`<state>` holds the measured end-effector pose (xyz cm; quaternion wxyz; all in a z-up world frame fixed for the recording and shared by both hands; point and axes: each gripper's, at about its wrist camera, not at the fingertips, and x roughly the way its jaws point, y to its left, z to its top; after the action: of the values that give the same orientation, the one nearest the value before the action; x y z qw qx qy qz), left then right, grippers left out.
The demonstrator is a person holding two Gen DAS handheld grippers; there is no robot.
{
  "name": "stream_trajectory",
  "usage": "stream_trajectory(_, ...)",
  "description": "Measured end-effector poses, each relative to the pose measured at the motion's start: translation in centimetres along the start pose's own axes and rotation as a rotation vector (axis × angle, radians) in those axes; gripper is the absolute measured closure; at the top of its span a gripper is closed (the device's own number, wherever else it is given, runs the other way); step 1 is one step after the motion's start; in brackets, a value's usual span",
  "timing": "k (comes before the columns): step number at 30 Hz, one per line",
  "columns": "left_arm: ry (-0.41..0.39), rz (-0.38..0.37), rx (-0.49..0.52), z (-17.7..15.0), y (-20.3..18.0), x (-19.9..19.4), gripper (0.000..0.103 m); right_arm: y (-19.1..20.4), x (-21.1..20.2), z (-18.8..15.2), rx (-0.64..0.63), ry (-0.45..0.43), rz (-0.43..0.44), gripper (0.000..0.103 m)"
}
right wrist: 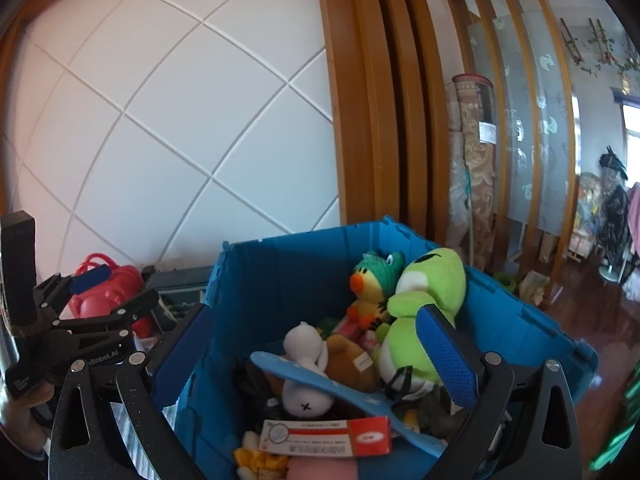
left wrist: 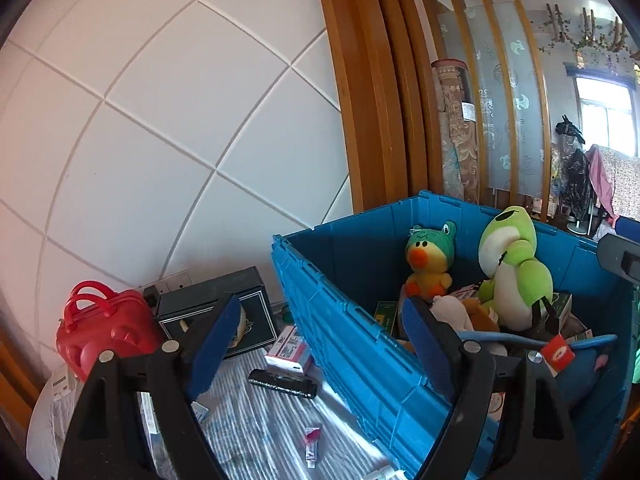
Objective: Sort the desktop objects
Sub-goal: 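Open both tools to release the plush and pull them back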
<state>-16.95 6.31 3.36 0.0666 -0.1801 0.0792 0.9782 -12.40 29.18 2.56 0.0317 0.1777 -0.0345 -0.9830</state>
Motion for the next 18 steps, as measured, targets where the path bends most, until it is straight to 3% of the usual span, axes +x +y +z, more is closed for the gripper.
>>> stream_trajectory(6,0.012,0.008,-0.038,-2.2,4.2,-2.1,0.020,3.9,-1.7,-0.5,-0.018,0.000,-0.004,0.000)
stream_trajectory(18,0.069,0.159,-0.081,-7.9,17.6,-6.8,0.020,14.5,-5.1,-1.5,-0.030,-0.043,0.036,0.000)
